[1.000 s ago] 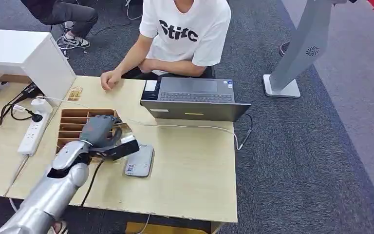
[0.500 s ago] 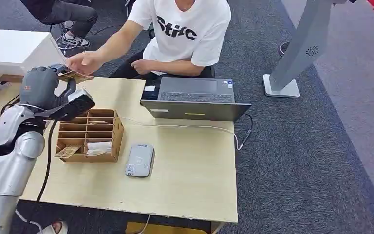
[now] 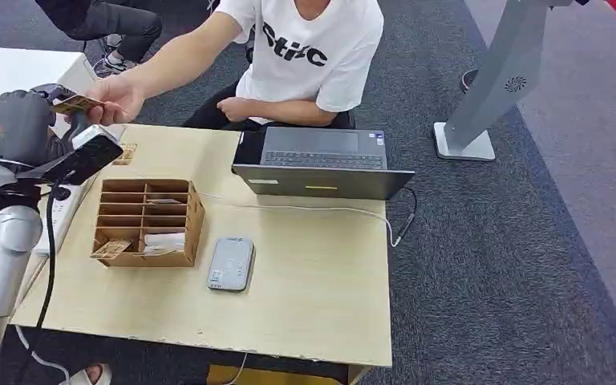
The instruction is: Pass the card to the sensor for recognition and then transmit it.
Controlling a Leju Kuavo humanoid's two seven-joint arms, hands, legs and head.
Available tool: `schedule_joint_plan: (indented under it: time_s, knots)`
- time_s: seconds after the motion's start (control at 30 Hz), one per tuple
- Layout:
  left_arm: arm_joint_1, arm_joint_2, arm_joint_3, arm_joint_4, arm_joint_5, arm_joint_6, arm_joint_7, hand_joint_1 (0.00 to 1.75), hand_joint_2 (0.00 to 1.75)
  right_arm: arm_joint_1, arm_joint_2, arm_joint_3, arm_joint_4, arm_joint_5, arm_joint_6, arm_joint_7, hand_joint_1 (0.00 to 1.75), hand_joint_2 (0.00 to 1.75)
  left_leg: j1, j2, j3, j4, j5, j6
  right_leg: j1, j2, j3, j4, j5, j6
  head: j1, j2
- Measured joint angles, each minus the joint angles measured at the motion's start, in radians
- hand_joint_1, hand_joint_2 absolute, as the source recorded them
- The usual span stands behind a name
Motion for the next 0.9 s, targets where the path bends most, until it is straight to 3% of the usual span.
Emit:
schedule_joint_plan:
  time_s: [0.23, 0.9]
  knots:
    - [0.068, -0.033, 0.002, -0.037, 0.003, 0.084, -0.045, 1.75, 1.75, -0.001, 0.002, -0.002, 0.000, 0.003, 0.000, 0.000, 0.00, 1.75, 0.000, 0.000, 0.000, 0.000, 0.000, 0.000, 0.000, 0.000, 0.000, 0.000, 0.000, 0.000, 0.000, 0.000]
    - [0.102, -0.061, 0.002, -0.068, 0.002, 0.085, -0.050, 1.75, 1.75, -0.001, 0.005, -0.018, 0.000, 0.003, 0.000, 0.000, 0.00, 1.75, 0.000, 0.000, -0.001, 0.000, -0.001, 0.000, 0.000, 0.001, -0.001, 0.000, 0.000, 0.000, 0.000, 0.000]
